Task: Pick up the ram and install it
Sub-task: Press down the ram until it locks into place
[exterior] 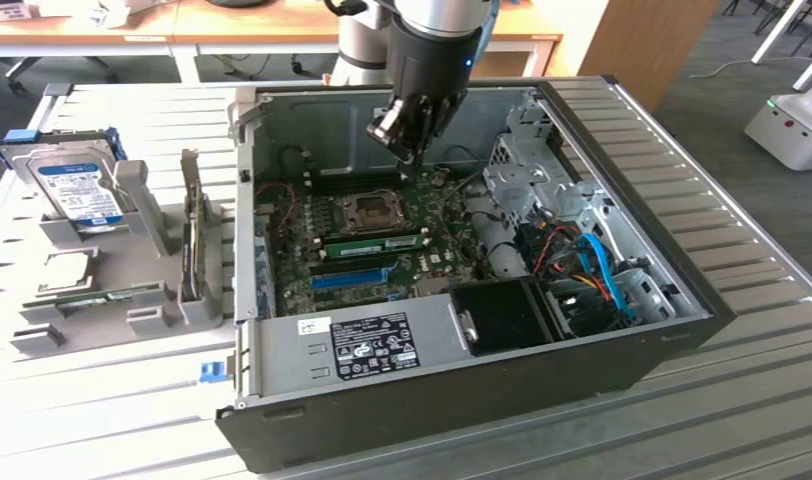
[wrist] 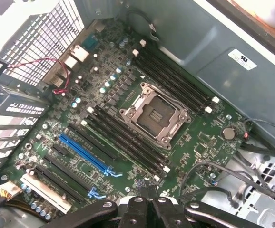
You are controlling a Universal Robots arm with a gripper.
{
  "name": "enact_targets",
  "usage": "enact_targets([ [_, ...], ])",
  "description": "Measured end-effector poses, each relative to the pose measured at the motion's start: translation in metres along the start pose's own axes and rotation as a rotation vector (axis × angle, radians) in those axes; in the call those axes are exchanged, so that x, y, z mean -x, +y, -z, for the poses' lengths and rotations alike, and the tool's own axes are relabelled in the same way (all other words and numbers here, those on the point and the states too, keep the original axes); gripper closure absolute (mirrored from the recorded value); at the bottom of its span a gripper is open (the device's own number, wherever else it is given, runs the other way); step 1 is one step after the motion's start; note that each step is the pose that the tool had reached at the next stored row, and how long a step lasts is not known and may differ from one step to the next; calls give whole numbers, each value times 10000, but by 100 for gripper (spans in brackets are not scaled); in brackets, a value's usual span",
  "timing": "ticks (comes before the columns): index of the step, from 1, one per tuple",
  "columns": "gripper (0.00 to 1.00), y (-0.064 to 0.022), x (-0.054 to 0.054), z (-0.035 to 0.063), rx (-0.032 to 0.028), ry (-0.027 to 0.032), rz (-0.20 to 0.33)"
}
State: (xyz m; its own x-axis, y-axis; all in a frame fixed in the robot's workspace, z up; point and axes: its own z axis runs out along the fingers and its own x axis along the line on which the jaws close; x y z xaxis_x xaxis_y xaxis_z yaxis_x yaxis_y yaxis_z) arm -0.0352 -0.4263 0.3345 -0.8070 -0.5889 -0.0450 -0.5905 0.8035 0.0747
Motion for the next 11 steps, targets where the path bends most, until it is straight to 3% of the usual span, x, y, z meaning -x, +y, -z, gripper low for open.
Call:
enact_targets([
  [3, 89, -15, 19, 1, 104, 148, -19],
  [7, 89, -15, 21, 1, 111, 156, -39],
  [11, 89, -15, 21, -2, 92, 112, -575],
])
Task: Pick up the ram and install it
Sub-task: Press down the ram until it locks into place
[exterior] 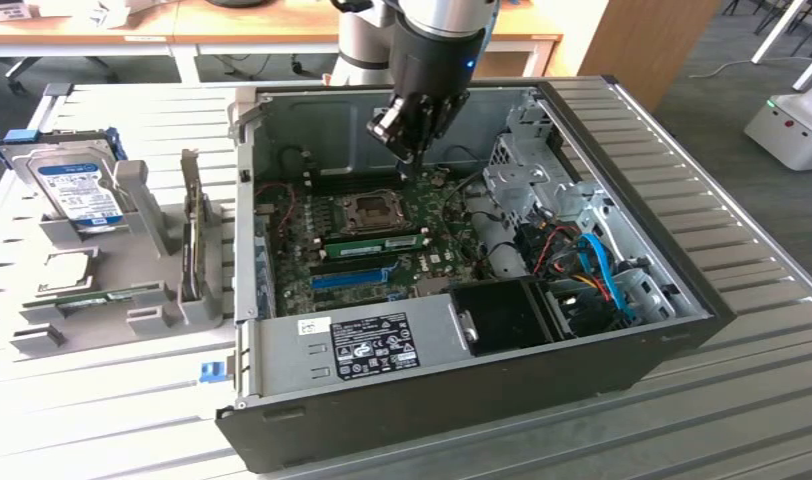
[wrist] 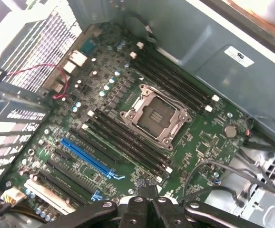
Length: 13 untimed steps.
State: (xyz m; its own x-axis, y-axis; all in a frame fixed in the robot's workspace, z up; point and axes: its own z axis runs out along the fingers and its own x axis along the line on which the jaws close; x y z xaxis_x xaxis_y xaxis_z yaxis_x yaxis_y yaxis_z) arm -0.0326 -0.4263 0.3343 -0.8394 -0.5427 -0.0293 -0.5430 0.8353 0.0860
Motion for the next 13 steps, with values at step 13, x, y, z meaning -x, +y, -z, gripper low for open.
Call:
enact_targets([
  [13, 89, -1, -1, -11, -63, -184, -2136],
])
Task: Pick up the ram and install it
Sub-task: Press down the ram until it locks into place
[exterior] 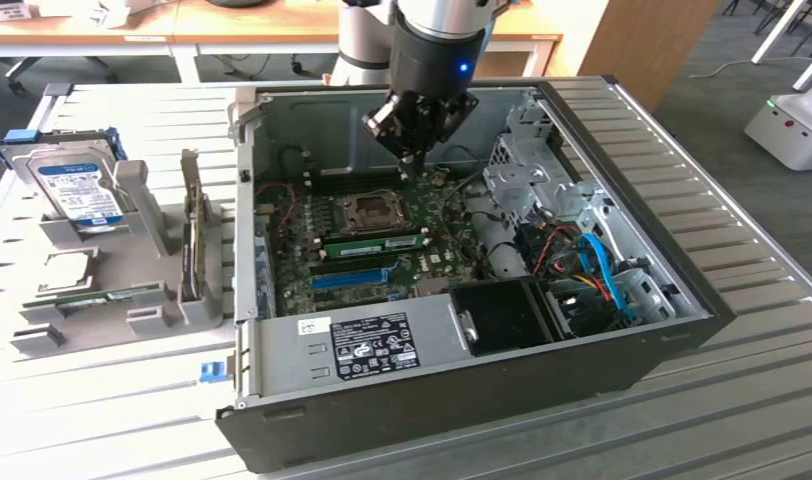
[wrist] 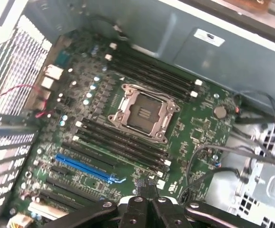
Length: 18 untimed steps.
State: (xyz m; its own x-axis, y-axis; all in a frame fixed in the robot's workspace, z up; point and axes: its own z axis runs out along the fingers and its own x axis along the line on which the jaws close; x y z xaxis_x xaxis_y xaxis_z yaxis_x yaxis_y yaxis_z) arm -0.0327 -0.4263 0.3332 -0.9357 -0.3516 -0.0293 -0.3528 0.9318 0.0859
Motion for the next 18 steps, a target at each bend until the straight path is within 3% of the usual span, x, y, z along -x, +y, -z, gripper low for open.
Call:
enact_targets([
  [18, 89, -1, -1, -15, -83, -246, -2845],
])
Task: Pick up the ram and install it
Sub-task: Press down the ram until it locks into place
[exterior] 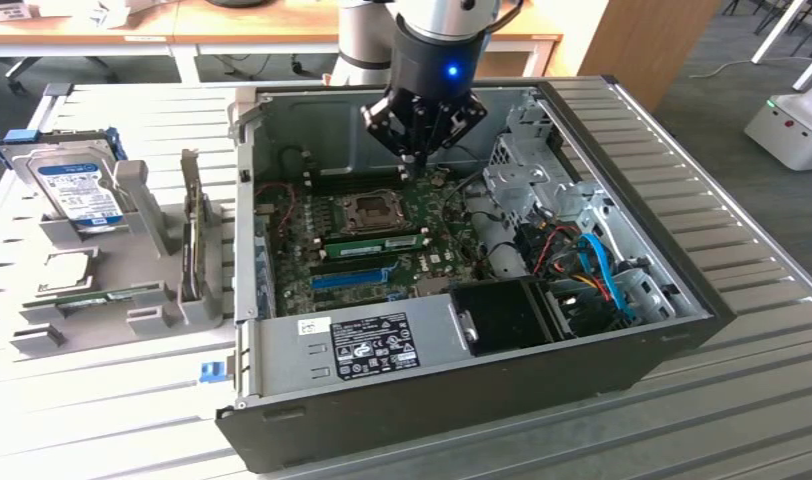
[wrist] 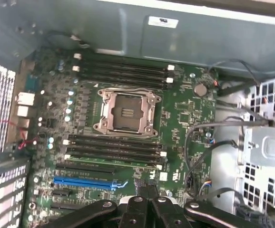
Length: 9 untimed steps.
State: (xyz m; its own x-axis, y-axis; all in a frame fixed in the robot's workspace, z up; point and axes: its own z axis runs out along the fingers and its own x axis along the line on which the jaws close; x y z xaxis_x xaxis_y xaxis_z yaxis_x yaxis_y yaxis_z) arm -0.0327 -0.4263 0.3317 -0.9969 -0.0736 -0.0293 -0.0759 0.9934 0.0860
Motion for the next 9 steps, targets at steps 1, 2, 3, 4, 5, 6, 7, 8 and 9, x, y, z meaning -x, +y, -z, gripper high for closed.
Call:
enact_targets([
  [1, 89, 0, 0, -1, -3, -12, -132],
  [2, 89, 0, 0, -2, -7, -23, -263],
  [3, 89, 0, 0, -3, -10, -35, -393],
  [4, 89, 0, 0, -3, -15, -45, -522],
  [5, 89, 0, 0, -4, -19, -55, -635],
  [6, 89, -1, 0, -4, -19, -58, -679],
  [7, 89, -1, 0, -4, -19, -59, -680],
  [8, 89, -1, 0, -4, -19, -59, -681],
  [9, 89, 0, 0, -4, -19, -59, -681],
])
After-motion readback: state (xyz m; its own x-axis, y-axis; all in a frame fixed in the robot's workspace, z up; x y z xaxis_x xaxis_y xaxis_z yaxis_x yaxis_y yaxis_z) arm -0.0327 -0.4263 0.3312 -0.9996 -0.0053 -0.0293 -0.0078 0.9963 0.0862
